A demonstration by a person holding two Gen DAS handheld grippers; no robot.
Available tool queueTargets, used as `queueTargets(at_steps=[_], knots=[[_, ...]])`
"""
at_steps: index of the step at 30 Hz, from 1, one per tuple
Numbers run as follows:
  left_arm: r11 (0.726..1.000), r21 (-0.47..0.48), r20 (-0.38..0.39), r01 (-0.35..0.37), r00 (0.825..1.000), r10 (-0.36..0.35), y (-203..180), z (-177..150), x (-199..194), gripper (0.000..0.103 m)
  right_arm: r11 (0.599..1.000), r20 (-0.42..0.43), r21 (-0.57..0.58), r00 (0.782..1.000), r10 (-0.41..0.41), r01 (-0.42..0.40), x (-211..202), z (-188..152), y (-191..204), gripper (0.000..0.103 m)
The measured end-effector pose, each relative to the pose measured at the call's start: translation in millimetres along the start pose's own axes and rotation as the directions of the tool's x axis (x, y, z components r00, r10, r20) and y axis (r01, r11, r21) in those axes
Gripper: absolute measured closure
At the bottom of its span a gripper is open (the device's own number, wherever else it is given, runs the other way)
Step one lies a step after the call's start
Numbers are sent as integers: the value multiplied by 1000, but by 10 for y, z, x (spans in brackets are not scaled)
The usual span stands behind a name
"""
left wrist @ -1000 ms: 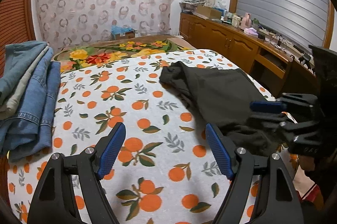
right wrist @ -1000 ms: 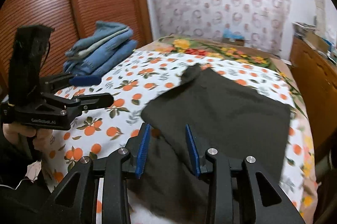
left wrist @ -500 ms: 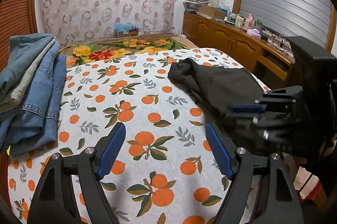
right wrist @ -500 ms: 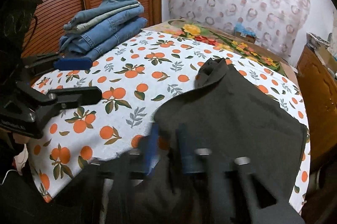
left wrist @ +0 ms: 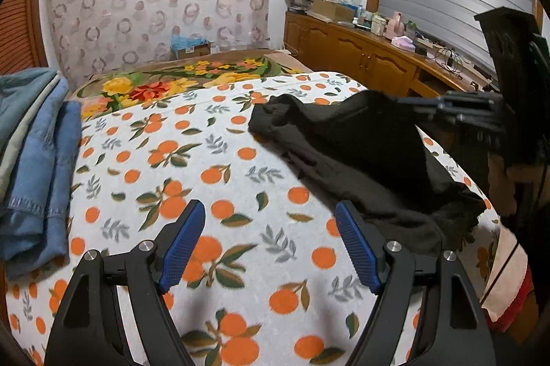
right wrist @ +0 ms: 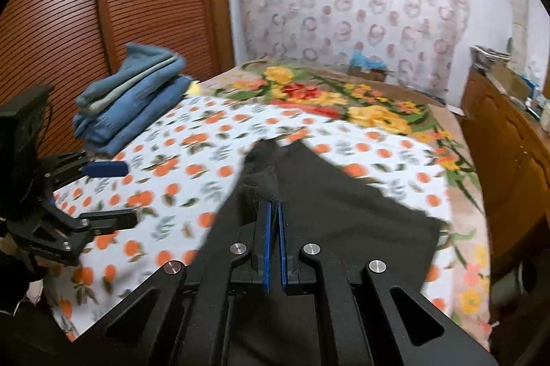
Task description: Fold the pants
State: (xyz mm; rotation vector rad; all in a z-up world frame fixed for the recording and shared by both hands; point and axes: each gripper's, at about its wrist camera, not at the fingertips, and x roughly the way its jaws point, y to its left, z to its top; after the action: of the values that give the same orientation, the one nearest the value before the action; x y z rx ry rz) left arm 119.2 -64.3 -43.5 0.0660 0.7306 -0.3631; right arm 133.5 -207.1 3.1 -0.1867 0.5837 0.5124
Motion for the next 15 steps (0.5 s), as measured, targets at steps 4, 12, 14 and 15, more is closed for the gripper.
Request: queueTargets(at_steps=[4, 12, 14, 15], knots=[[1000, 8, -2, 9, 1000, -9, -59, 111, 79, 24, 998, 14, 35, 999, -51, 51, -72, 21, -306, 99], [1000, 20, -16, 6, 1000, -6, -123, 283, 276, 24, 989, -15, 79, 992, -126, 127, 56, 30, -657, 99], [1000, 21, -22, 4, 1000, -4, -129, 318, 332, 24, 986, -23, 88, 990, -136, 138, 104, 29, -713, 99], [1000, 21, -27, 4, 1000, -3, -130, 338, 363, 24, 985, -28, 93, 989, -142, 144, 133, 29, -728, 99]])
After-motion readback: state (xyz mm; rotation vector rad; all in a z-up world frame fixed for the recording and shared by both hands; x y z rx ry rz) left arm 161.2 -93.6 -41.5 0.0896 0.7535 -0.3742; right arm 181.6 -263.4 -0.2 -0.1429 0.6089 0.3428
